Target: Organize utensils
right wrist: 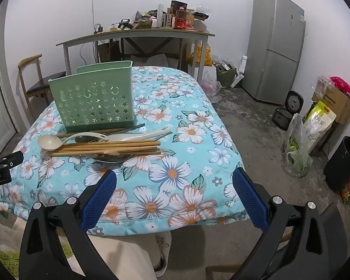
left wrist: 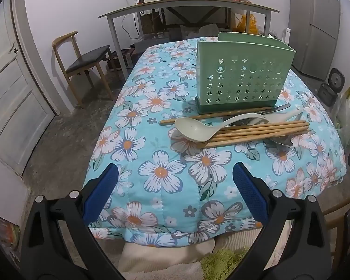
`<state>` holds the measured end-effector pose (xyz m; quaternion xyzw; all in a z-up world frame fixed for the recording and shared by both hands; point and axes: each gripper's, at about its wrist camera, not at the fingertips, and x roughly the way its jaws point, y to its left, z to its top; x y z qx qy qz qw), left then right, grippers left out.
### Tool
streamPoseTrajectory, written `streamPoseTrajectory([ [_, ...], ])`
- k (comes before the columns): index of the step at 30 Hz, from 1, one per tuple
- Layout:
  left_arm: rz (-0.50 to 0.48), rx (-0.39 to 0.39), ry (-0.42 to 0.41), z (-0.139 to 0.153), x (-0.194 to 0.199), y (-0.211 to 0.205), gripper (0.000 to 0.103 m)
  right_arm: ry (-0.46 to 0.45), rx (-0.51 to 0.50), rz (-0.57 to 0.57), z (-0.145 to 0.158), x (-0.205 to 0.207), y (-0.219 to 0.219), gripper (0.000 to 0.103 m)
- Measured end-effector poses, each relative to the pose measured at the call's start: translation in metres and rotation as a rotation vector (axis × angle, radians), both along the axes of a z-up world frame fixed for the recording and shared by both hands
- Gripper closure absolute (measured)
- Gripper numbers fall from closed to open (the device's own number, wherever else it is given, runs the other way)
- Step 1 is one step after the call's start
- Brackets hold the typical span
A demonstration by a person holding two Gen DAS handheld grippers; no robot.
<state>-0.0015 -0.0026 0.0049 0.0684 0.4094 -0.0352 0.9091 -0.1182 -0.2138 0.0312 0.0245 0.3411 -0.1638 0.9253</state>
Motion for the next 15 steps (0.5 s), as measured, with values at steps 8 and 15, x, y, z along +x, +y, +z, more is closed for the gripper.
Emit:
streamPoseTrajectory([
  [8,0.001,-0.002,-0.001,-0.0003,-0.0001,0.0001,0.008,-0.002,-0.005,0.003,0.0005,-0.0008,0.0003,0.006],
  [15,0.001,-0.003,0.0,-0.0004,0.0001,0.0012,0.008,-0.003,-0.005,0.004,0.0007,-0.0005,0.0005,0.006],
])
